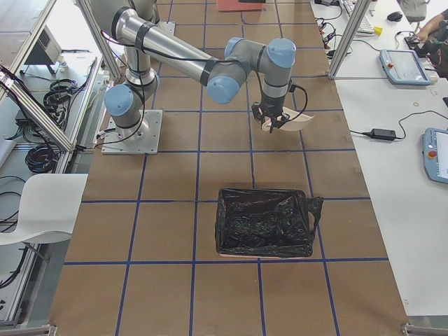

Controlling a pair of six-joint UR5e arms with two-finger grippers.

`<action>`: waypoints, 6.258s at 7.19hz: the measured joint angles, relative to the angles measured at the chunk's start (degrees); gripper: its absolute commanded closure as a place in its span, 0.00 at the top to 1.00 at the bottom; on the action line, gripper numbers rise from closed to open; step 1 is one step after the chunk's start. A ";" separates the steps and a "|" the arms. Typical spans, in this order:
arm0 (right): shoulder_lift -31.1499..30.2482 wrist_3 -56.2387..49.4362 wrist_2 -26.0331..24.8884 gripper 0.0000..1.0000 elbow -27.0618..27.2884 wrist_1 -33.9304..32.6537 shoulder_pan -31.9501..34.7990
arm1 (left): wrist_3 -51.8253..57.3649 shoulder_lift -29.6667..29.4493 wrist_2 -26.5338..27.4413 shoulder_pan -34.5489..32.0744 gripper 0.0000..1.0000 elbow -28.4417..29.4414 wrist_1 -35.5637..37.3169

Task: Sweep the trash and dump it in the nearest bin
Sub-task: 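Carry the dustpan past the trash and set it down beyond it with the right gripper, then move the brush with the left gripper to behind the trash pieces, then sweep the pale trash pieces toward the dustpan with the left gripper's brush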

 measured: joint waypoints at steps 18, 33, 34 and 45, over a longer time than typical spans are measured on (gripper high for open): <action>13.51 -27.72 4.00 0.00 -3.97 -5.13 -2.67 | -5.44 -1.80 0.37 -5.53 0.00 -0.52 0.95; 14.57 -27.53 4.78 0.00 -3.86 -5.27 -2.30 | -57.90 -46.77 -1.17 -43.30 0.00 30.37 16.94; 14.68 -27.43 4.74 0.00 -3.86 -5.28 -2.30 | -59.82 -47.31 -1.43 -43.58 0.00 30.43 17.75; 14.81 -27.25 4.78 0.00 -3.68 -5.98 -2.30 | -70.18 -54.43 -4.35 -45.04 0.00 37.85 22.39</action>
